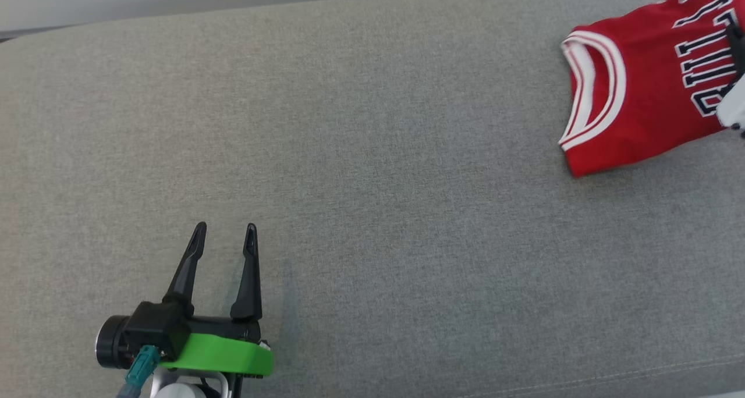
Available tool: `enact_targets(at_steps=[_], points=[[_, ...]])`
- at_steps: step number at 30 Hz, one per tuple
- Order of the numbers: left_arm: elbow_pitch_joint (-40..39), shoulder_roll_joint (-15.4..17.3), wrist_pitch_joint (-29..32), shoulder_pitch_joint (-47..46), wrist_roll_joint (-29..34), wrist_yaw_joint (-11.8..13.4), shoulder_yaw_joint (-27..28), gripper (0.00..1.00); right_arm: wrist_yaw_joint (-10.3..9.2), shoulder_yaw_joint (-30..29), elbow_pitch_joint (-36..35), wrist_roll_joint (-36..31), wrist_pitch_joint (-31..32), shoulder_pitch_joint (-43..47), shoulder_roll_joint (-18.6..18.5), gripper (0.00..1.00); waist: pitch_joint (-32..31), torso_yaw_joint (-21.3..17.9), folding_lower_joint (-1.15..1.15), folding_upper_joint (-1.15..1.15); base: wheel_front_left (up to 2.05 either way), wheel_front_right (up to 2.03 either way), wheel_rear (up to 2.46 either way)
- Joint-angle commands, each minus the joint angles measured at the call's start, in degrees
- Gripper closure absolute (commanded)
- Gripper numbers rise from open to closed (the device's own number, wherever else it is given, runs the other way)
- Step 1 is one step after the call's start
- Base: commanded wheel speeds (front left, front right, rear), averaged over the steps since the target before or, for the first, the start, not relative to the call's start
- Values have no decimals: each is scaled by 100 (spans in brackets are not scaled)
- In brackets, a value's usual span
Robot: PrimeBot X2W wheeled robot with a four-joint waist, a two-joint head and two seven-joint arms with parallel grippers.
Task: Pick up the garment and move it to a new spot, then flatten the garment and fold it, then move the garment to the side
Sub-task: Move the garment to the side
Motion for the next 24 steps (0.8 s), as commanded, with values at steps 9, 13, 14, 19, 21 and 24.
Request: enact_targets(at_steps=[9,13,14,19,21,24], points=[[148,13,-15,-342,254,-200,-38,0,-7,-780,747,-676,-363,-806,-383,100,832,-55,0,0,0,0,0],[178,14,-15,-206,291,-221,58,0,-7,-990,970,-911,-434,-973,-591,100,870,57,0,0,0,0,0],[187,13,-15,-182,295,-229,76,0,-9,-1038,1046,-975,-435,-988,-633,100,872,67,0,0,0,0,0],[158,13,-16,-139,320,-247,100,0,-8,-1389,1377,-1682,-697,-1070,-782,0,872,90,0,0,0,0,0],[118,13,-15,-153,298,-238,111,0,-7,-1479,1383,-1863,-899,-1103,-738,0,863,80,0,0,0,0,0],[57,13,-15,-146,293,-218,152,0,-8,-1404,1270,-2031,-1237,-1019,-674,0,765,52,0,0,0,0,0]])
